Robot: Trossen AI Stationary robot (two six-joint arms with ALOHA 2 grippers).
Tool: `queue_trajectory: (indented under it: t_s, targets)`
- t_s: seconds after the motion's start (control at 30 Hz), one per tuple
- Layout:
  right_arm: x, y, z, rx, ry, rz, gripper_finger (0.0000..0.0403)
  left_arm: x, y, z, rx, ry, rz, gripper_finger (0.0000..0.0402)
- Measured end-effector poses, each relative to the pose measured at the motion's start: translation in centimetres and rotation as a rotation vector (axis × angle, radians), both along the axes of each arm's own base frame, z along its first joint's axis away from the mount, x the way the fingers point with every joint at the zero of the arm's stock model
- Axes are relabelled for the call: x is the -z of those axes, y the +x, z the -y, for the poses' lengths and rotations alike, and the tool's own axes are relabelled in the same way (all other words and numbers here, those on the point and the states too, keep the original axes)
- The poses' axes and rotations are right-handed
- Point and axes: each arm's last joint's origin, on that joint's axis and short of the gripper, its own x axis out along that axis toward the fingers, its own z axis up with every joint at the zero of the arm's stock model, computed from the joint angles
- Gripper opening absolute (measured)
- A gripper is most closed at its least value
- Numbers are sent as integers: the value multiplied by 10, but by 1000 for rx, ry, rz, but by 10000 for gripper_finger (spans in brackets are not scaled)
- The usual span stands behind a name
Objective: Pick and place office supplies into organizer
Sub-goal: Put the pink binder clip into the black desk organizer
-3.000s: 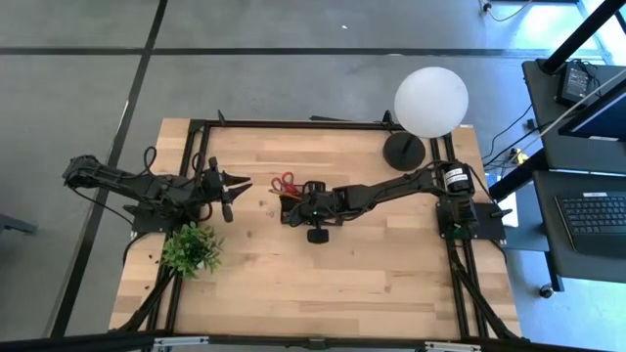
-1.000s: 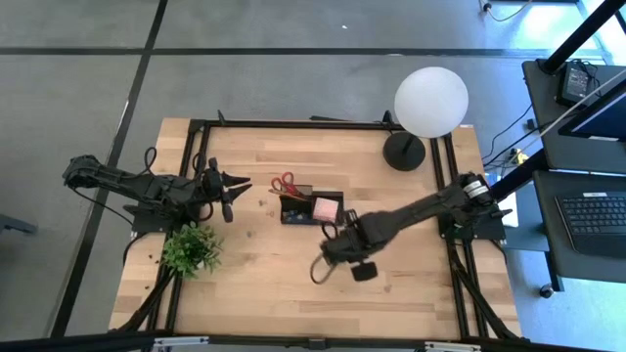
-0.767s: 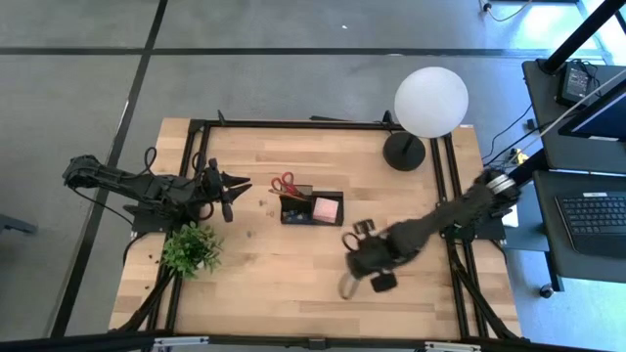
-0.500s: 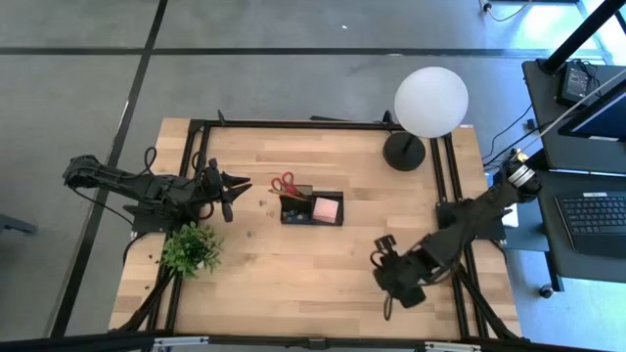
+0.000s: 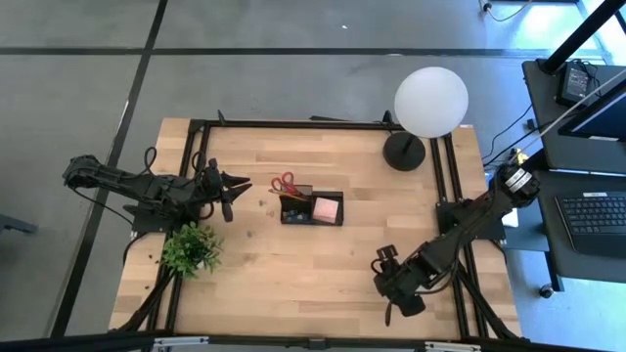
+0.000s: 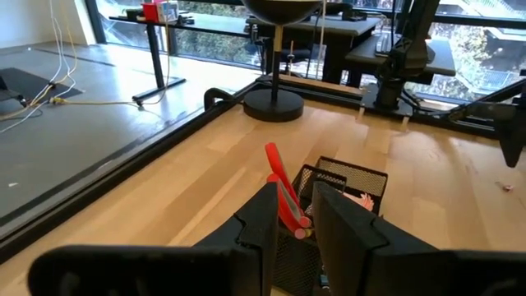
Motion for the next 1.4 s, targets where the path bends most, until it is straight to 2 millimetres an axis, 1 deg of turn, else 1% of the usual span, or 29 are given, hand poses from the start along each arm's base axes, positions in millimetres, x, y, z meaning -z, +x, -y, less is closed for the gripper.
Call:
queue_trajectory:
  t_s: [0.1, 0.23, 0.73, 0.97, 1.13, 1.4]
  targets:
    - [0, -2, -2, -87, -23, 12, 216, 0, 0, 0, -1, 0, 0, 72]
    - [2, -4, -4, -182, -62, 28, 216, 0, 0, 0, -4, 2, -5, 72]
    - [29, 1, -13, -244, -117, -17, 182, 2, -1, -1, -24, 4, -22, 72]
    - [40, -4, -21, -280, -138, -51, 181, 7, -2, -1, -33, -22, -55, 73]
    - [51, -4, -23, -279, -186, -63, 181, 8, -2, -1, -38, -40, -54, 72]
    - [56, -3, -24, -285, -199, -74, 181, 9, -2, -1, -39, -38, -65, 73]
